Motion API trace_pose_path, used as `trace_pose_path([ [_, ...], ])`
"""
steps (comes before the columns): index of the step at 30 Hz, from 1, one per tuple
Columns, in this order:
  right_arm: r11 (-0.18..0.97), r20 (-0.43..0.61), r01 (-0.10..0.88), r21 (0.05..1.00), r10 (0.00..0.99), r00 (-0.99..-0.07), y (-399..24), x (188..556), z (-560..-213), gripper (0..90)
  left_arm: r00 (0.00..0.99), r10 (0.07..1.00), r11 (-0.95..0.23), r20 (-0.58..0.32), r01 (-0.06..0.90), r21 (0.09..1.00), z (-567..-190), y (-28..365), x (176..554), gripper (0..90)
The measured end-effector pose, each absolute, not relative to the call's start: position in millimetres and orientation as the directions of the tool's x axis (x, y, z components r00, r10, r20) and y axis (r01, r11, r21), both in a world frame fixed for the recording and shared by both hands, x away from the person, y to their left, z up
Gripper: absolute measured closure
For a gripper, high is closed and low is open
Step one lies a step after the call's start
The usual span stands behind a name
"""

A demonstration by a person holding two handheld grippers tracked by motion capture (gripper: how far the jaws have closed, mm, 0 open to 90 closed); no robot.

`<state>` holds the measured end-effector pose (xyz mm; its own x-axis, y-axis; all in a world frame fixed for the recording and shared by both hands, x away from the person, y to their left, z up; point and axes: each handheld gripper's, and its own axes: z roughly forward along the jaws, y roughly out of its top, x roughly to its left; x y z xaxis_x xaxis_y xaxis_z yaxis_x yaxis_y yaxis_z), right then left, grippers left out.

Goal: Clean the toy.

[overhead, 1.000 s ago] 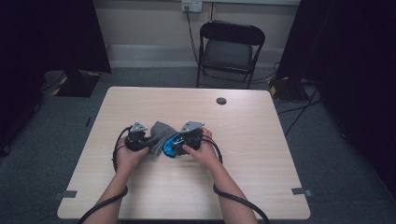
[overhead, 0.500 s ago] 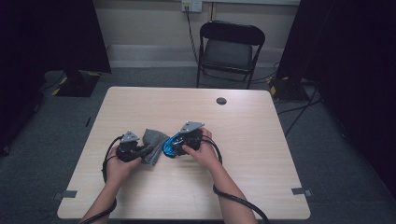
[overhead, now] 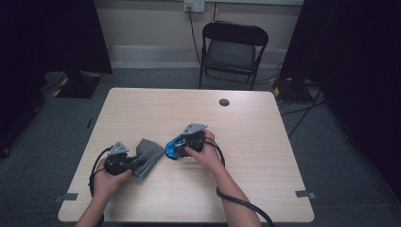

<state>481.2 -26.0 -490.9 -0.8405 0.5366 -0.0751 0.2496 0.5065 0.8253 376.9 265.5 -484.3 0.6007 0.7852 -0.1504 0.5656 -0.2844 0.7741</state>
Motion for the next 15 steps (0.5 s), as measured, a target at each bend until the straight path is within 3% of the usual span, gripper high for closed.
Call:
trace_pose_path([
  [15,0.518,-0.036,0.286,0.806,0.526,-0.85,-33,479,-474,14.9,0.614,0.768,-0.233,-0.18,0.529,0.816,-466,268,368,75.3],
])
